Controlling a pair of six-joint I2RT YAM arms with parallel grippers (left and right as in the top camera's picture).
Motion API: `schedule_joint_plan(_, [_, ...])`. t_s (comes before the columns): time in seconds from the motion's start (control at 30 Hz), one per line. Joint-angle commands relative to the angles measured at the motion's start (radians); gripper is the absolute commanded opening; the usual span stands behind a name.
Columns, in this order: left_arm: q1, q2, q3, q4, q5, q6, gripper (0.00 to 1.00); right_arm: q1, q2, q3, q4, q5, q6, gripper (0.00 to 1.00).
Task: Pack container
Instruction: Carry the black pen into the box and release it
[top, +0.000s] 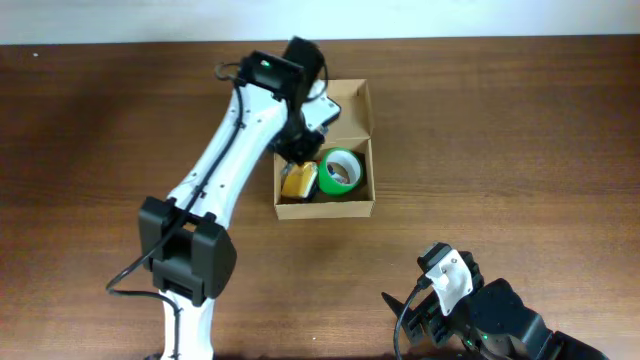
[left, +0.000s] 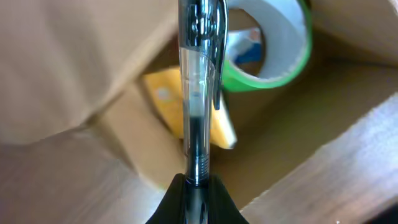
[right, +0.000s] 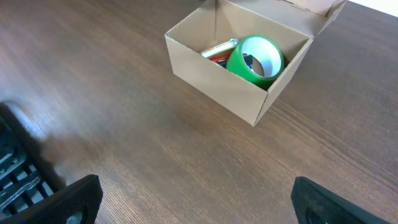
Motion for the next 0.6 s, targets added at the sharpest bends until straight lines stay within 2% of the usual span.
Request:
schedule_joint_plan(0.0, [-0.027, -0.008, -0.053, 0.005, 0.019, 0.015, 0.02, -0.002, -0.002, -0.002, 0.003, 0.009, 0.008, 0.99])
schedule_joint_plan(0.43, [-0.031, -0.008, -0.206, 0.098, 0.018, -0.026, 0.01, -0.002, -0.002, -0.002, 0.003, 0.009, 0.008, 0.99])
schedule_joint_plan(0.5, [-0.031, -0.008, -0.212, 0.105, 0.018, -0.031, 0.02, -0.002, -0.002, -0.002, 0.003, 0.009, 0.008, 0.99])
schedule_joint_plan(0.57, [-0.031, -0.008, -0.212, 0.109, 0.018, -0.031, 0.11, -0.002, -0.002, -0.002, 0.003, 0.009, 0.008, 0.99])
